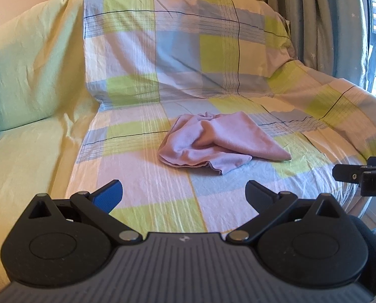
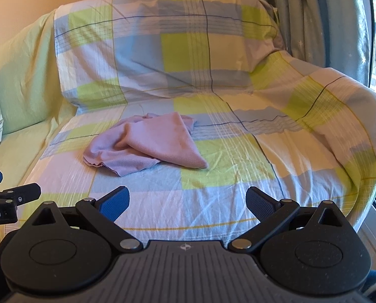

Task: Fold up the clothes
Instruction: 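Move both grippers toward the crumpled pink top on the sofa, then grasp the pink top with the left gripper while the right gripper grasps another edge, then lift the pink top with both grippers and shake it loose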

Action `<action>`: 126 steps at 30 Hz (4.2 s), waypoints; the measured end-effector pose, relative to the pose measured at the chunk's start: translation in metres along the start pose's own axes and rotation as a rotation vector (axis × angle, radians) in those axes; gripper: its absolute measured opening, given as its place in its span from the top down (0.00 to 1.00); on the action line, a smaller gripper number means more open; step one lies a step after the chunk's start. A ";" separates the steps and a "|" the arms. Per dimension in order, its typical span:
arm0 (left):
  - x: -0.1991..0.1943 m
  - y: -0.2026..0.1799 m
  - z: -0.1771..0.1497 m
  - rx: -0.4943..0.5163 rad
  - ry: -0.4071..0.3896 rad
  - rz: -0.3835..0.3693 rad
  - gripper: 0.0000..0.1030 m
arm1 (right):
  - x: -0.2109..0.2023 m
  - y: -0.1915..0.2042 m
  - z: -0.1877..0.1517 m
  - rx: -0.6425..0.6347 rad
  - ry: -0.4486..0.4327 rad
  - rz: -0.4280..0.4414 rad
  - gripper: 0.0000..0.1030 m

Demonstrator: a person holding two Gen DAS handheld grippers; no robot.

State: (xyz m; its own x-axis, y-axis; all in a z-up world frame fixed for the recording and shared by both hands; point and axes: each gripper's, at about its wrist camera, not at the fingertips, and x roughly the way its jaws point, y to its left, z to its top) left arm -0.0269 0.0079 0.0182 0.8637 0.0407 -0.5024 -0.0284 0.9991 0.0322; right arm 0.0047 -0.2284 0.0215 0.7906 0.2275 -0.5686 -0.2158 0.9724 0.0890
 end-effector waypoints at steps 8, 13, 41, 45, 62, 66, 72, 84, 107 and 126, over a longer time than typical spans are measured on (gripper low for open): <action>0.011 -0.007 0.007 0.062 -0.002 0.018 0.01 | 0.006 -0.004 0.005 0.008 -0.001 0.012 0.02; 0.027 -0.007 0.006 0.083 0.045 -0.002 0.01 | 0.016 -0.003 0.009 -0.008 0.010 0.019 0.02; 0.164 -0.002 0.004 0.735 0.029 -0.259 0.28 | 0.144 0.088 0.014 -0.675 0.133 0.180 0.47; 0.181 -0.005 -0.002 0.791 0.015 -0.274 0.28 | 0.165 0.108 0.007 -0.789 0.113 0.217 0.40; 0.135 0.002 0.028 0.693 -0.112 -0.290 0.84 | 0.141 0.098 0.042 -0.744 -0.070 0.223 0.92; 0.114 -0.001 0.015 0.687 -0.140 -0.278 0.59 | 0.100 0.093 0.045 -0.667 -0.079 0.284 0.92; 0.110 -0.011 0.010 0.686 -0.156 -0.246 0.55 | 0.052 0.077 0.053 -0.516 -0.079 0.330 0.92; 0.132 -0.022 0.015 0.693 -0.136 -0.281 0.99 | 0.015 0.046 0.061 -0.387 -0.056 0.358 0.92; 0.150 -0.089 0.151 0.772 -0.305 -0.342 0.94 | 0.023 -0.033 0.091 0.133 -0.144 0.439 0.92; 0.171 -0.080 0.046 0.675 0.038 -0.518 0.63 | 0.096 -0.117 0.051 0.024 0.039 0.006 0.55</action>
State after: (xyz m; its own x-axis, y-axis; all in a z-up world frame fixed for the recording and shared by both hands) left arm 0.1465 -0.0657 -0.0303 0.6671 -0.4072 -0.6239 0.6823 0.6701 0.2922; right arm 0.1350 -0.3176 -0.0021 0.7664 0.2313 -0.5993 -0.2058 0.9722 0.1120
